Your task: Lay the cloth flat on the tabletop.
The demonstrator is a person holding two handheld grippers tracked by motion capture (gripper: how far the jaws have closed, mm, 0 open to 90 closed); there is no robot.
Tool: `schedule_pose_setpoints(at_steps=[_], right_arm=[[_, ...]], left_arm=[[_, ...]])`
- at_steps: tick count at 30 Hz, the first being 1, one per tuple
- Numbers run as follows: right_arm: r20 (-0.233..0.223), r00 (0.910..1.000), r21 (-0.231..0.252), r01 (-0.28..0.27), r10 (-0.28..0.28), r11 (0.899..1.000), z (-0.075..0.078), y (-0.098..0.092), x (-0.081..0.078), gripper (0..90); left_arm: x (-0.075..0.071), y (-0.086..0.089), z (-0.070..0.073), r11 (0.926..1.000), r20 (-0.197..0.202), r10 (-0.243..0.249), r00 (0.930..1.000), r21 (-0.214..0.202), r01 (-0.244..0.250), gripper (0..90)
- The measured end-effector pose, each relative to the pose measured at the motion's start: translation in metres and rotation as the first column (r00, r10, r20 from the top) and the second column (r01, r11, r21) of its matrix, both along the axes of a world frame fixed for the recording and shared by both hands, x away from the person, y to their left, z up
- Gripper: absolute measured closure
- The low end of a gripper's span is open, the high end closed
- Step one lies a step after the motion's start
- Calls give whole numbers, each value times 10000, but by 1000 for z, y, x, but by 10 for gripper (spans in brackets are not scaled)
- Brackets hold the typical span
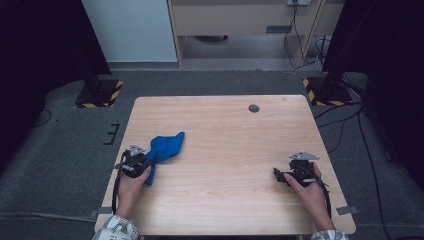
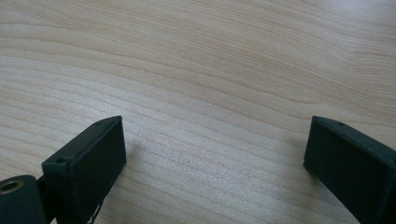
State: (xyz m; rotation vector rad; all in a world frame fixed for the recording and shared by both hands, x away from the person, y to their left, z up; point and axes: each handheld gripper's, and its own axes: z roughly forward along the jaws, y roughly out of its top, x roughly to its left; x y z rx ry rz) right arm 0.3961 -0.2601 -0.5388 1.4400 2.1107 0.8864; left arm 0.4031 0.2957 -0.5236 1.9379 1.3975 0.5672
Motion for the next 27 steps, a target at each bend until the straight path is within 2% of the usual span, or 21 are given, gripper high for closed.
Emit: schedule_pose_setpoints(at_steps=[3, 5, 6, 8, 11, 14, 27], right_arm=[[1, 10000, 1, 2, -2, 10000, 0, 0, 0, 56], [1, 10000, 1, 0, 0, 10000, 0, 0, 0, 56], [1, 10000, 1, 0, 0, 10000, 0, 0, 0, 56], [1, 10000, 2, 1, -1, 10000, 0, 0, 0, 56], [-9, 10000, 17, 20, -20, 10000, 0, 0, 0, 56], [-9, 10000, 18, 22, -22, 10000, 0, 0, 0, 56], [-10, 10000, 16, 16, -16, 10000, 0, 0, 0, 56]], left_arm=[[-1, 1, 2, 10000, 171, 16, 9999, -36, -16, 734], [-3, 1, 8, 9997, 518, 48, 9986, -249, -35, 740], [-3, 1, 8, 9997, 518, 48, 9986, -249, -35, 741], [-6, 1, 13, 9991, 806, 65, 9967, -419, -31, 742], [-7, 0, 16, 9988, 930, 27, 9957, -489, 19, 742], [-11, -4, 23, 9976, 1226, -90, 9924, -674, 174, 743], [-20, -26, 42, 9935, 1938, -632, 9790, -811, 802, 746]])
